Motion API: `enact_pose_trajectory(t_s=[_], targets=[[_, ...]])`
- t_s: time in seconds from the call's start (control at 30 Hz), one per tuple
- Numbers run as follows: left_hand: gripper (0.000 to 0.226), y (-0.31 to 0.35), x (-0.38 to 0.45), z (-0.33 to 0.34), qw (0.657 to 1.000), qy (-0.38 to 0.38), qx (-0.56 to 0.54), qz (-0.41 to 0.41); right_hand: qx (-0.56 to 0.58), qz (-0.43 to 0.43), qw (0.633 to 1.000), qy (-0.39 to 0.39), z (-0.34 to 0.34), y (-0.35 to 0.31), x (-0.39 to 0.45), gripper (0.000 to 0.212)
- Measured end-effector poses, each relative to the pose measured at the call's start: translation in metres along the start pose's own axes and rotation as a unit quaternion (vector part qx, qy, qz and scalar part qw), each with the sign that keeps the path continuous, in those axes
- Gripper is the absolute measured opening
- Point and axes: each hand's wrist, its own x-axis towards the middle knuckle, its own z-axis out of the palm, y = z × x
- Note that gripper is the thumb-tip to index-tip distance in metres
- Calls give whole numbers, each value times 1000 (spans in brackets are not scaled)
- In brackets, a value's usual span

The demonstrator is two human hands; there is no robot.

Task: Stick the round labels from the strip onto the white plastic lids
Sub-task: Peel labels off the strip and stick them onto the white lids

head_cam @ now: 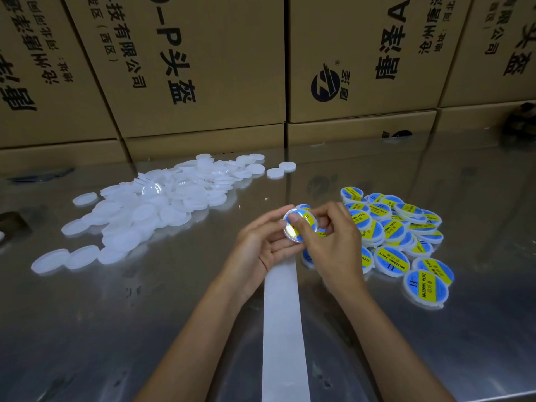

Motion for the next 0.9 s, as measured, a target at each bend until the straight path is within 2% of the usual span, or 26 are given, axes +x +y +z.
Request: enact_pose_trajectory(t_s=[0.1,0.23,0.37,0.47,0.57,0.7,0.9], targets=[[28,-2,-1,1,999,-1,48,16,26,27,999,17,1,1,1,35],[23,-5,-1,2,996,50,68,23,42,31,998,20,1,3,0,32],[21,-3,0,0,990,113,57,59,30,11,997,-65,4,0,-4,16],[12,-3,0,-4,985,142,59,74,12,13,993,-116,6,1,-6,25],[13,-3,0,-5,985,145,63,69,13,3,992,-125,6,0,-6,20],[14,-3,1,-7,991,108,52,59,17,-7,994,-108,5,2,-6,7],[41,-3,2,-6,998,-14,57,26,34,23,997,-59,1,3,-3,13]])
